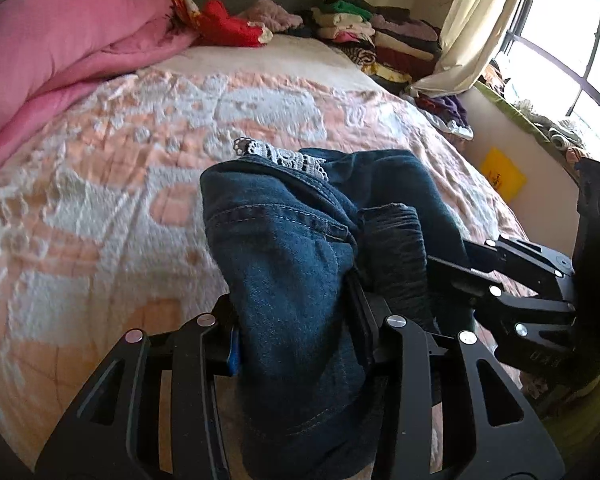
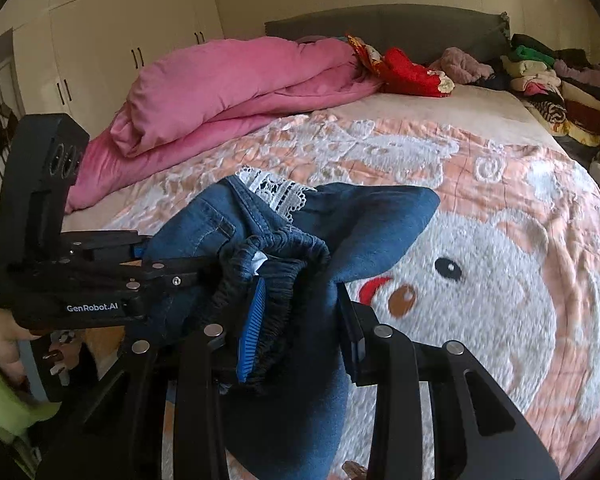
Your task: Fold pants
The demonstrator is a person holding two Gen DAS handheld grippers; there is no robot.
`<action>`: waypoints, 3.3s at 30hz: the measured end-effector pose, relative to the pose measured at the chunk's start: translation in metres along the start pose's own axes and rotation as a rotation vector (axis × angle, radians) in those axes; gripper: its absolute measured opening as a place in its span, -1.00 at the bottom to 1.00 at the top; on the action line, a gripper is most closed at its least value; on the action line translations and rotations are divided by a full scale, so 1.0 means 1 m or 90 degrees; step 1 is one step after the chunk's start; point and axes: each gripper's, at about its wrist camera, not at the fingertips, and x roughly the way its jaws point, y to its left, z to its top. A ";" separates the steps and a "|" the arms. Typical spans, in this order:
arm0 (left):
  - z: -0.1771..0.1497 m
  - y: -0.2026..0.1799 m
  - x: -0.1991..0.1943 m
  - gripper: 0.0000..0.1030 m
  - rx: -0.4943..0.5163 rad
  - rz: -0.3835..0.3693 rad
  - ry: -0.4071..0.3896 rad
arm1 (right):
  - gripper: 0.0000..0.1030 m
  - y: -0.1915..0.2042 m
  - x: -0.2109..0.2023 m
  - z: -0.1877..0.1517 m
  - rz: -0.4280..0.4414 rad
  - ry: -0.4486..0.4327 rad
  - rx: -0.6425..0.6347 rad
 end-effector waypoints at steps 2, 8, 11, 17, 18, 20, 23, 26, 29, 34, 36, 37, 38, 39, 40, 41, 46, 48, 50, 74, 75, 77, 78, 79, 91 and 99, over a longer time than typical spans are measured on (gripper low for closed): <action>0.004 0.002 0.004 -0.36 0.003 0.008 -0.001 | -0.37 -0.002 0.005 0.002 -0.007 0.000 0.000; -0.003 0.010 0.025 -0.10 0.002 0.039 0.029 | -0.29 -0.013 0.031 -0.008 -0.069 0.056 0.011; -0.011 0.016 0.036 0.07 -0.006 0.049 0.051 | -0.09 -0.024 0.042 -0.018 -0.084 0.089 0.038; -0.018 0.024 0.043 0.21 -0.028 0.042 0.067 | 0.07 -0.036 0.049 -0.036 -0.097 0.114 0.080; -0.019 0.024 0.043 0.22 -0.028 0.041 0.065 | 0.10 -0.035 0.047 -0.036 -0.098 0.112 0.080; -0.021 0.024 0.041 0.24 -0.029 0.042 0.062 | 0.28 -0.034 0.042 -0.036 -0.105 0.108 0.078; -0.023 0.025 0.034 0.30 -0.035 0.042 0.054 | 0.49 -0.034 0.031 -0.037 -0.106 0.096 0.086; -0.023 0.023 0.024 0.39 -0.035 0.042 0.038 | 0.55 -0.036 0.015 -0.036 -0.104 0.071 0.096; -0.022 0.021 0.013 0.41 -0.035 0.042 0.023 | 0.84 -0.033 0.000 -0.035 -0.107 0.048 0.095; -0.026 0.014 -0.013 0.81 -0.030 0.052 -0.010 | 0.91 -0.024 -0.025 -0.033 -0.118 0.009 0.080; -0.028 0.012 -0.025 0.81 -0.026 0.060 -0.024 | 0.91 -0.016 -0.038 -0.033 -0.123 -0.014 0.071; -0.029 0.011 -0.030 0.81 -0.024 0.061 -0.032 | 0.91 -0.013 -0.045 -0.034 -0.128 -0.027 0.068; -0.032 0.010 -0.037 0.81 -0.022 0.064 -0.039 | 0.91 -0.009 -0.053 -0.035 -0.131 -0.041 0.065; -0.033 0.009 -0.040 0.81 -0.021 0.067 -0.042 | 0.91 -0.006 -0.058 -0.036 -0.131 -0.051 0.063; -0.035 0.007 -0.045 0.81 -0.017 0.069 -0.046 | 0.91 -0.002 -0.066 -0.038 -0.131 -0.062 0.064; -0.037 0.006 -0.048 0.81 -0.013 0.071 -0.048 | 0.91 -0.001 -0.071 -0.039 -0.129 -0.068 0.065; -0.055 0.003 -0.066 0.81 -0.013 0.081 -0.051 | 0.91 0.009 -0.094 -0.049 -0.135 -0.080 0.064; -0.063 0.002 -0.071 0.81 -0.015 0.081 -0.045 | 0.91 0.013 -0.099 -0.055 -0.138 -0.075 0.064; -0.071 0.003 -0.074 0.81 -0.016 0.083 -0.039 | 0.91 0.015 -0.102 -0.063 -0.140 -0.063 0.066; -0.106 0.004 -0.075 0.81 -0.037 0.087 0.012 | 0.91 0.027 -0.084 -0.095 -0.152 0.017 0.074; -0.106 0.004 -0.076 0.81 -0.037 0.088 0.012 | 0.91 0.027 -0.084 -0.095 -0.152 0.018 0.074; -0.106 0.005 -0.075 0.81 -0.038 0.089 0.012 | 0.91 0.027 -0.084 -0.095 -0.153 0.017 0.073; -0.106 0.005 -0.076 0.81 -0.038 0.090 0.011 | 0.91 0.027 -0.084 -0.095 -0.153 0.016 0.074; -0.105 0.005 -0.076 0.81 -0.039 0.090 0.010 | 0.91 0.027 -0.085 -0.095 -0.153 0.016 0.074; -0.104 0.005 -0.078 0.81 -0.040 0.092 0.008 | 0.91 0.025 -0.085 -0.095 -0.155 0.022 0.076; -0.103 0.006 -0.081 0.81 -0.043 0.096 0.006 | 0.91 0.026 -0.084 -0.095 -0.154 0.022 0.076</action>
